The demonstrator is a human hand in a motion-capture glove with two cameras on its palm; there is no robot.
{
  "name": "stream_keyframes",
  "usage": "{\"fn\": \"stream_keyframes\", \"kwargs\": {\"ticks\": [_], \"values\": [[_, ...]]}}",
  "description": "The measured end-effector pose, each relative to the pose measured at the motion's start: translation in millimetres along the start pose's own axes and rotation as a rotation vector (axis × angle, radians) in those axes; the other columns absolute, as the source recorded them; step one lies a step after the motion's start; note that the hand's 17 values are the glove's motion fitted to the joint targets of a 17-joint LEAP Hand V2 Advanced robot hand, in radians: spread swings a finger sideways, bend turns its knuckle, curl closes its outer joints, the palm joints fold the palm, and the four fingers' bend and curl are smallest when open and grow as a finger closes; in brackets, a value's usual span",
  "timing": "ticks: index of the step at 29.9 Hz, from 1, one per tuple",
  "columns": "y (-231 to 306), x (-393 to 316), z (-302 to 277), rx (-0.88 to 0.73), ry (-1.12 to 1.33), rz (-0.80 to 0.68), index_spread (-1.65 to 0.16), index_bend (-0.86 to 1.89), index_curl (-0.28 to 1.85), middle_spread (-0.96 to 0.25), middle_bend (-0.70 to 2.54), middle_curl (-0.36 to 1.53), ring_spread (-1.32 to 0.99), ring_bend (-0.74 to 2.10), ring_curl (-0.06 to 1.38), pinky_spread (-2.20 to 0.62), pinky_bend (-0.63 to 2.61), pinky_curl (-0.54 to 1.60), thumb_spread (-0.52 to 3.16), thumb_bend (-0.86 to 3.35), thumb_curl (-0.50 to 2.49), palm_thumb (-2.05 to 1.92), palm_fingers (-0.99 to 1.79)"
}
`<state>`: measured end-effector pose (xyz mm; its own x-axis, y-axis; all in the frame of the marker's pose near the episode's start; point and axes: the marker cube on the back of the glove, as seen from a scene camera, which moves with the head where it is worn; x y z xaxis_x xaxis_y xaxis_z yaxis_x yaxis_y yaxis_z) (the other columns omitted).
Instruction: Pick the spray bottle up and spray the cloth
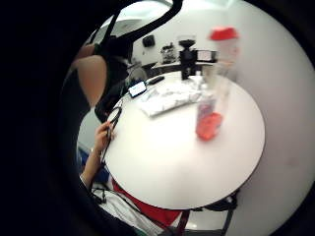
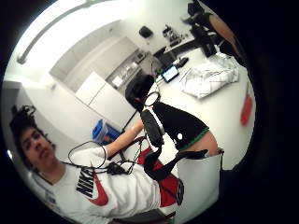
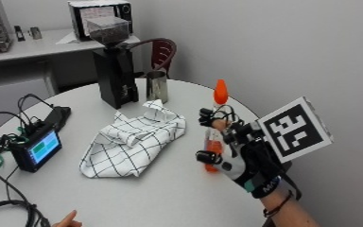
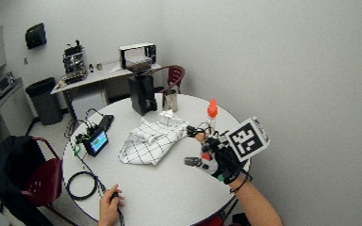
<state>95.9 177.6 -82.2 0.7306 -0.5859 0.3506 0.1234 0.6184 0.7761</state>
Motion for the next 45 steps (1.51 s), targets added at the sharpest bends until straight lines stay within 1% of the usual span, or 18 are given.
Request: {"fn": "stream_keyframes", "kwargs": {"ticks": [6,10,12,15,21,25,30,33,36,38,42,45], "values": [[-19,66,2,0.083,-0.115,0.249,-0.35,0.12,0.19,-0.03,0.4,0.34,0.01,0.5,0.32,0.17,0.37,0.31,1.13,0.01,0.26,0.54,0.69],[-35,96,16,0.138,-0.14,0.346,-0.34,0.14,0.2,-0.03,0.38,0.35,0.0,0.48,0.32,0.17,0.36,0.31,1.12,0.0,0.27,0.57,0.71],[-45,106,27,0.125,-0.169,0.391,-0.34,0.14,0.21,-0.03,0.38,0.35,0.0,0.47,0.32,0.17,0.35,0.31,1.11,-0.01,0.27,0.58,0.72],[-60,119,48,0.06,-0.224,0.445,-0.34,0.13,0.22,-0.03,0.37,0.35,0.0,0.46,0.32,0.17,0.34,0.31,1.09,-0.02,0.28,0.58,0.72],[-70,140,78,-0.018,-0.354,0.55,-0.34,0.05,0.19,-0.03,0.35,0.36,0.0,0.45,0.34,0.19,0.39,0.34,1.03,-0.03,0.29,0.58,0.61],[-71,147,86,-0.003,-0.401,0.57,-0.34,0.04,0.17,-0.03,0.38,0.37,0.0,0.47,0.34,0.2,0.39,0.34,1.0,-0.01,0.3,0.62,0.61],[-71,148,80,0.066,-0.406,0.574,-0.34,0.03,0.14,-0.04,0.43,0.39,-0.04,0.56,0.35,0.22,0.32,0.32,0.99,0.02,0.33,0.72,0.66],[-70,152,76,0.095,-0.405,0.591,-0.34,0.0,0.11,-0.06,0.52,0.41,-0.06,0.65,0.38,0.24,0.24,0.3,1.0,0.04,0.36,0.8,0.74],[-67,158,75,0.12,-0.411,0.601,-0.34,0.05,0.12,-0.08,0.59,0.43,-0.09,0.69,0.38,0.25,0.16,0.28,1.0,0.05,0.38,0.84,0.83],[-61,161,74,0.134,-0.411,0.605,-0.32,0.18,0.16,-0.1,0.61,0.44,-0.1,0.66,0.38,0.25,0.09,0.25,0.97,0.05,0.4,0.88,0.91],[-39,171,63,0.152,-0.383,0.627,-0.28,0.25,0.23,-0.11,0.59,0.44,-0.11,0.64,0.39,0.25,0.08,0.23,0.89,0.04,0.44,0.93,0.97],[-16,177,44,0.151,-0.371,0.65,-0.27,0.26,0.26,-0.12,0.58,0.45,-0.11,0.62,0.39,0.26,0.09,0.21,0.85,0.03,0.47,0.95,1.01]]}}
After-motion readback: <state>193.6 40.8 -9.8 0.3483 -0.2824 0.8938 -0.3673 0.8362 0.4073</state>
